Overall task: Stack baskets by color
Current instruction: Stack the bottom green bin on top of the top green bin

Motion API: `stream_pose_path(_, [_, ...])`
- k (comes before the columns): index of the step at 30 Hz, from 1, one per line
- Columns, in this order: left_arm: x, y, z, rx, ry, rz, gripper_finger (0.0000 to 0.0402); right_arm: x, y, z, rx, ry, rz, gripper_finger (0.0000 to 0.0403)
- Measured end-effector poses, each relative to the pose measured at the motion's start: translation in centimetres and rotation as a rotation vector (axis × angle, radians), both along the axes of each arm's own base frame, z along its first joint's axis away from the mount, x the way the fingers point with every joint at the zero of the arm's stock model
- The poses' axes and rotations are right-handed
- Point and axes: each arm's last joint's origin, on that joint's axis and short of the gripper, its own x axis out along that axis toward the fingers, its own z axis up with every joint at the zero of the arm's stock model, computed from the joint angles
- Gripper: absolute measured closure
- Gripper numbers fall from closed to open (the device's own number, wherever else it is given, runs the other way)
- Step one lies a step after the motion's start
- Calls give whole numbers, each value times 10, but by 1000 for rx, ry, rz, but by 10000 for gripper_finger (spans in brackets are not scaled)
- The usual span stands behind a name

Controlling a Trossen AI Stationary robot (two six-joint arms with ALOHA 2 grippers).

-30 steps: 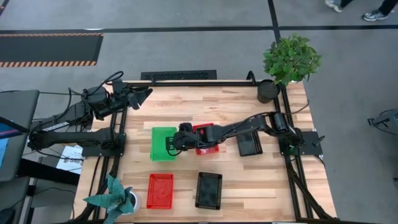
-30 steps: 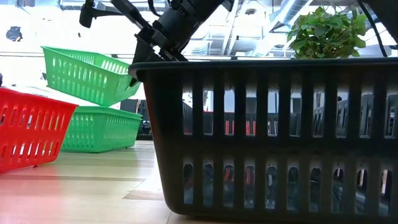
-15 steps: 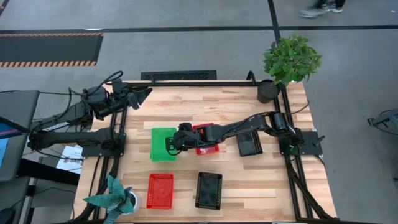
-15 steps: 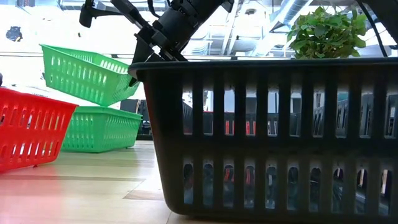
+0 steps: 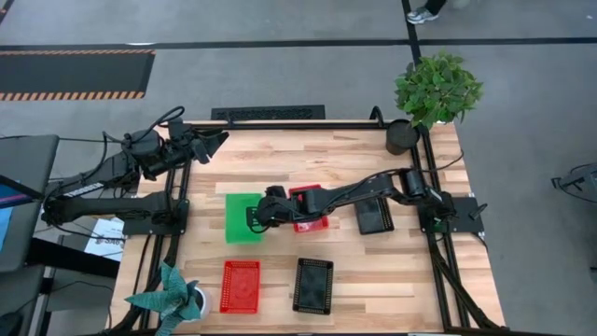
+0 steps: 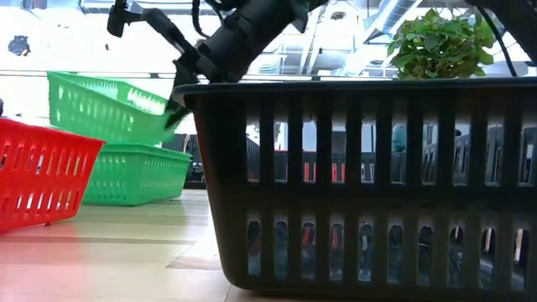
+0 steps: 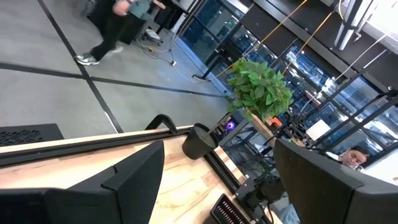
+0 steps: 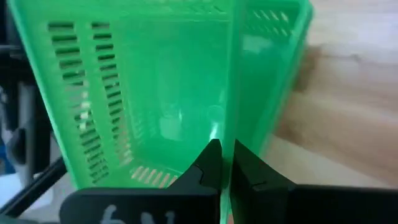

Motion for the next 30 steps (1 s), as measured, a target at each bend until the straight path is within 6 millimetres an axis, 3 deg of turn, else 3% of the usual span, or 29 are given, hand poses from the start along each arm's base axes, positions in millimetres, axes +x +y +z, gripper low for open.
stream_pose_path(2, [0, 0, 0, 0, 0, 0, 112, 6, 0, 0, 4, -50, 8, 380])
stream_pose_path(15, [0, 0, 0, -2, -1, -3, 112, -1, -2, -1, 28, 28, -3, 367])
stream_pose_path(30, [0, 0, 0, -2, -1, 2, 112, -2, -2, -1, 8, 32, 2, 283])
